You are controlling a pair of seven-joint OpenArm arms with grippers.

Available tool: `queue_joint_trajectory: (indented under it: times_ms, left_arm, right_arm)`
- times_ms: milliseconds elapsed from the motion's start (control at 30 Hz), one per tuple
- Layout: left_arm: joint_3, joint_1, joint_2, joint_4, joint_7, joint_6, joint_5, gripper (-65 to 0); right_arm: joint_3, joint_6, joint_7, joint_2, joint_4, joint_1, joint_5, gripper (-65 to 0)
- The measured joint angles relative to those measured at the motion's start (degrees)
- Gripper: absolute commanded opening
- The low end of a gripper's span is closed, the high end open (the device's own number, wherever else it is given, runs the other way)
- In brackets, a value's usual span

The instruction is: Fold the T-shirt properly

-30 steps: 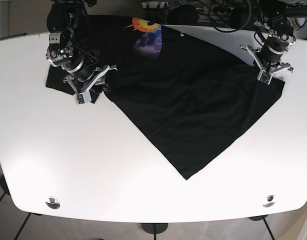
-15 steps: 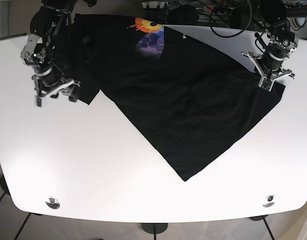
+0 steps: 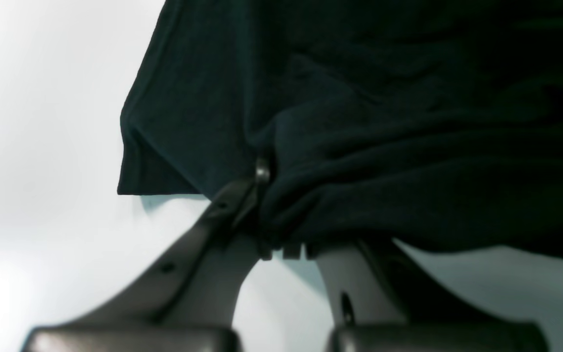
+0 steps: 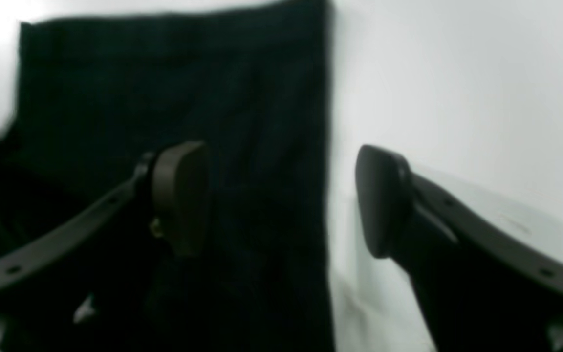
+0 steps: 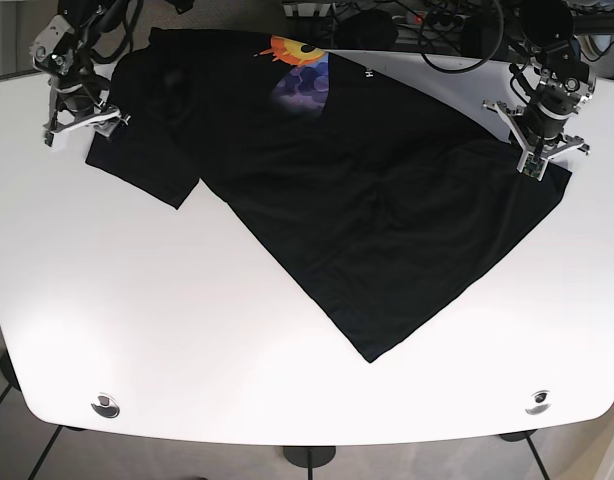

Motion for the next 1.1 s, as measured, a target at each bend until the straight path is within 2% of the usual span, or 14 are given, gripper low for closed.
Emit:
queue_joint_trajectory:
  times_ms: [67,100,133,233,300,400,567,700,800,867,933,967,1033,1100]
  left_arm:
    - [0.0,0.0,0.0,0.0,0.0,0.0,0.0,-65.0]
    - [0.0,0.0,0.0,0.0,0.0,0.0,0.0,-65.0]
    - [0.0,0.0,0.0,0.0,0.0,0.0,0.0,-65.0]
    - [-0.1,0.0,0.0,0.0,0.0,0.0,0.0,-65.0]
    - [-0.2,0.0,0.0,0.0,0.0,0.0,0.0,-65.0]
    - [-2.6,0.0,0.1,0.0,0.0,0.0,-0.2,-65.0]
    - [-3.4,0.2,0.5,-0.2,0.0,0.0,-0.4,-65.0]
    - [-10.2,0.6,3.3,-0.2,1.4,0.0,-0.4,-64.6]
    - [-10.4,2.0,3.3,-0.2,1.9,0.0,-0.5,-64.3]
    - [-10.4,2.7,3.5,-0.1,1.9,0.0,-0.4,-55.0]
    - [-10.3,2.2,3.7,-0.1,1.9,0.0,-2.0,-32.8]
    - [-10.2,2.1,3.8,-0.1,1.9,0.1,-4.2,-27.2]
    - [-9.4,2.3,3.9,-0.1,1.9,0.1,-10.2,-25.3]
    - [-6.1,2.8,2.3,-0.1,2.5,0.4,-14.2,-25.3]
  right_arm:
    - [-1.9,0.42,2.2,0.6,-1.9,0.5,0.5,-22.0]
    - [-2.6,0.63,2.8,0.6,-2.9,1.1,0.8,-27.6]
    - [-2.7,0.61,3.1,0.5,-3.5,1.8,0.9,-34.6]
    - [-2.6,0.55,2.8,0.6,-6.1,4.2,0.9,-62.9]
    - [-3.8,0.59,1.9,1.7,-7.9,6.3,1.6,-61.5]
    - [-9.6,0.39,-0.1,4.3,-8.9,9.8,0.4,-63.3]
    - [-17.1,-0.39,-2.2,5.4,-9.7,15.6,-1.0,-63.3]
    - [-24.4,-0.37,-2.3,7.0,-13.0,19.8,-1.0,-63.3]
    - [-25.7,-0.42,-2.1,7.1,-15.2,20.9,-0.9,-63.3]
    - [-25.7,-0.46,-2.3,7.4,-15.7,21.2,-1.1,-63.3]
    - [-25.7,-0.42,-2.1,7.5,-15.7,21.6,-1.0,-63.3]
    - [-25.7,-0.44,-2.2,7.3,-15.7,21.7,-1.1,-63.3]
    - [-25.7,-0.44,-2.2,7.4,-15.7,21.6,-1.1,-63.3]
    - [-25.7,-0.44,-2.2,7.4,-15.7,21.6,-1.0,-63.3]
